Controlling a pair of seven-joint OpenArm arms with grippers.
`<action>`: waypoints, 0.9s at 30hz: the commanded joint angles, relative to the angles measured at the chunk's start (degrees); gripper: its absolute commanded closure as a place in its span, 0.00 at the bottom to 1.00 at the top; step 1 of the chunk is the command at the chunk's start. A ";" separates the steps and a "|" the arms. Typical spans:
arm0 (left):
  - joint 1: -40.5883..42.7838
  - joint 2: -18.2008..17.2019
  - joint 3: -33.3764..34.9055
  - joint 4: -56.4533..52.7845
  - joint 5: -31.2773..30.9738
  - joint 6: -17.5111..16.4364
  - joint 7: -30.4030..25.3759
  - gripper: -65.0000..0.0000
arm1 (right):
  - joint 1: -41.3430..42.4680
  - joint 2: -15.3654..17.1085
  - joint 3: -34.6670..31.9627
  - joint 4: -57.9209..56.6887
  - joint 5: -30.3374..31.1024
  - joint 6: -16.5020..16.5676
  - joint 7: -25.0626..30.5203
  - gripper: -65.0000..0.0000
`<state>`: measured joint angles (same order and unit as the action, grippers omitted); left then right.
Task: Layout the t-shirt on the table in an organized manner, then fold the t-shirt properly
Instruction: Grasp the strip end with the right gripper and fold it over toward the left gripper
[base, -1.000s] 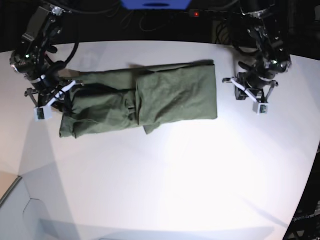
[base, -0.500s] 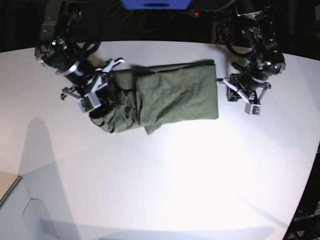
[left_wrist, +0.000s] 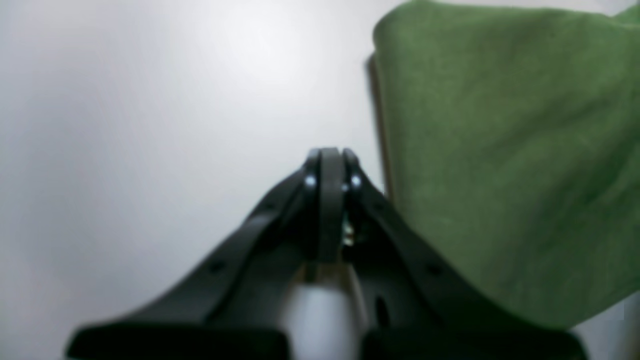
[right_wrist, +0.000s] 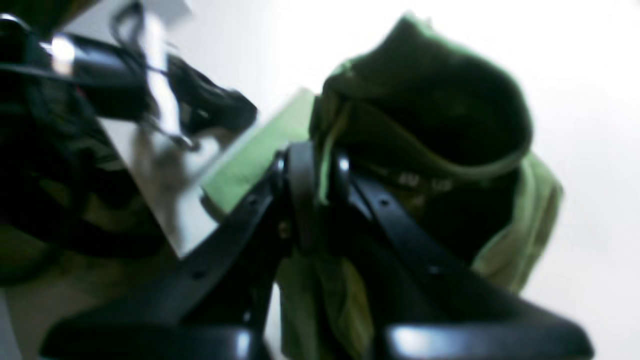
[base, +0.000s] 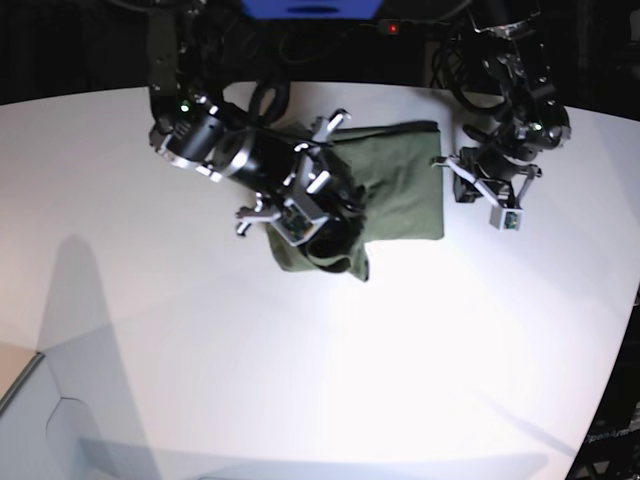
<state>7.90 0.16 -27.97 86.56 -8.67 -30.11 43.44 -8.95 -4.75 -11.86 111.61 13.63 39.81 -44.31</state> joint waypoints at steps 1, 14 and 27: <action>0.23 -0.12 0.05 0.25 1.33 0.00 2.49 1.00 | 1.26 -0.83 -0.49 -0.71 1.01 0.19 1.55 1.00; 0.49 -0.12 -0.03 0.25 1.41 0.00 2.49 1.00 | 11.72 -3.99 -10.96 -18.12 1.01 0.19 1.99 1.00; 0.85 -0.65 -0.47 0.34 1.59 0.00 2.49 1.00 | 20.60 -4.25 -17.02 -30.51 1.10 0.19 3.30 1.00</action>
<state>8.40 -0.12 -28.29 86.72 -9.23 -30.26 43.46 10.61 -8.25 -28.82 80.09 13.34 39.81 -42.87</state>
